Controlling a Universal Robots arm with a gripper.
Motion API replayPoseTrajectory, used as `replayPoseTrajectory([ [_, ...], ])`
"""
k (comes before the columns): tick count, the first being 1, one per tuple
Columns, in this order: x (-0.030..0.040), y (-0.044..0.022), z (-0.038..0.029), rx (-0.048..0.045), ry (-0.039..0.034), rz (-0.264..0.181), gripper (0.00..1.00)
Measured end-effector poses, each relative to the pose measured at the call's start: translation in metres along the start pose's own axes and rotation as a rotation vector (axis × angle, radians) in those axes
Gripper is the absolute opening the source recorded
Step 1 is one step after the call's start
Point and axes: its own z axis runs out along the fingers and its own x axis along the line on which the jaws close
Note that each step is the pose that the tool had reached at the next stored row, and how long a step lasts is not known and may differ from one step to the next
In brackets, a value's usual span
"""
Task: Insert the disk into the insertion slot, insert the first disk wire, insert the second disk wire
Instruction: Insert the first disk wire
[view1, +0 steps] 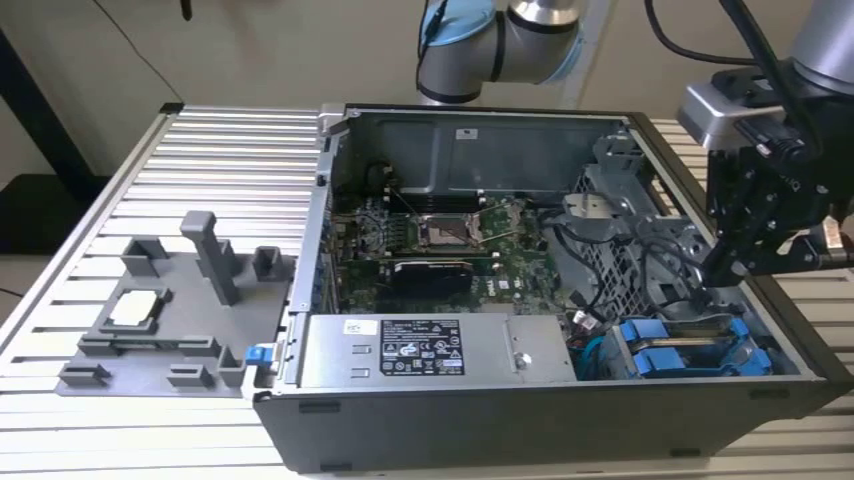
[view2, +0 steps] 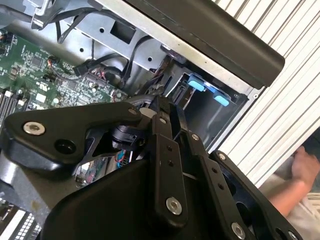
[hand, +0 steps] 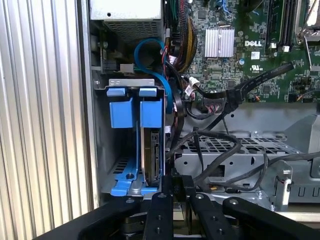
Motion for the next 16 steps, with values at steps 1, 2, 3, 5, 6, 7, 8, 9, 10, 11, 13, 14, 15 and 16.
replayPoseTrajectory([
  [1,0.0,0.0,0.0006,-0.0001,-0.005,0.001,0.19],
  [2,-0.0001,0.0002,0.0018,-0.0002,-0.008,0.001,0.19],
  [3,0.0,0.0003,0.0031,-0.0002,-0.0082,0.001,0.19],
  [5,0.0011,0.0005,0.0053,-0.0002,-0.008,0.001,0.19],
  [6,0.0019,0.0006,0.0064,-0.0001,-0.008,0.001,0.19],
  [7,0.0027,0.0007,0.0075,-0.0001,-0.0079,0.001,0.19],
  [8,0.0038,0.0008,0.0087,-0.0001,-0.008,0.001,0.19],
  [9,0.005,0.001,0.01,-0.0001,-0.0084,0.001,0.19],
  [10,0.0061,0.0011,0.0112,-0.0001,-0.0087,0.001,0.19],
  [11,0.0068,0.0011,0.0123,-0.0001,-0.009,0.001,0.19],
  [13,0.0076,0.001,0.0141,-0.0001,-0.0094,-0.002,0.19],
  [14,0.0079,0.0009,0.0146,-0.0001,-0.0094,-0.003,0.19],
  [15,0.0081,0.0008,0.0149,-0.0001,-0.0094,-0.003,0.19],
  [16,0.0081,0.0009,0.0149,-0.0001,-0.0094,-0.003,0.19],
])
